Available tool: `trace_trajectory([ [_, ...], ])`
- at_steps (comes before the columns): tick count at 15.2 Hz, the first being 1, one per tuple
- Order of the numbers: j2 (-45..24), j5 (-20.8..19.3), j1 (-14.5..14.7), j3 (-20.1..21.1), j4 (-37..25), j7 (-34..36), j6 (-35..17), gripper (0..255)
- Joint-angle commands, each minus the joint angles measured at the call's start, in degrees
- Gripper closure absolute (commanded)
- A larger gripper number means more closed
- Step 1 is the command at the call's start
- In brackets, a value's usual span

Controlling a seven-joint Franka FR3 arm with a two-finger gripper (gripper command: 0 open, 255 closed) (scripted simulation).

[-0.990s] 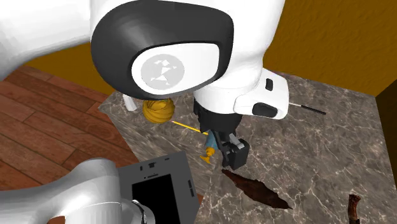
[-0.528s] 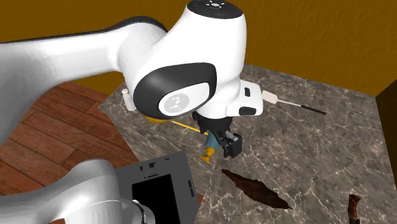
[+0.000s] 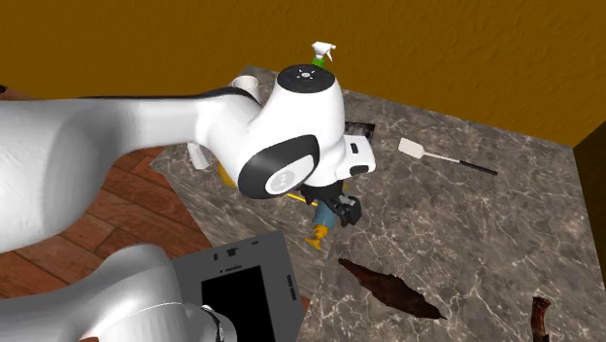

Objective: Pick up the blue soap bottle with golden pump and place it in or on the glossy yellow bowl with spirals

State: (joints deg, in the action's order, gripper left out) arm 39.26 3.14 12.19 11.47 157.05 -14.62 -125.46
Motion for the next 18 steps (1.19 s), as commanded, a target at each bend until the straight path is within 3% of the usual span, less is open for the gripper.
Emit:
trace_trajectory([
  [1, -2.5, 0.1, 1.3, 1.4, 1.7, -0.6, -5.5, 0],
  [5, -9.4, -0.8, 2.7, 4.3, 4.0, -1.4, -16.7, 0],
  [12, -15.7, -2.4, 0.9, 5.6, 5.2, -0.2, -24.4, 0],
  [18, -16.3, -2.6, 0.7, 5.7, 5.3, -0.1, -25.0, 0],
])
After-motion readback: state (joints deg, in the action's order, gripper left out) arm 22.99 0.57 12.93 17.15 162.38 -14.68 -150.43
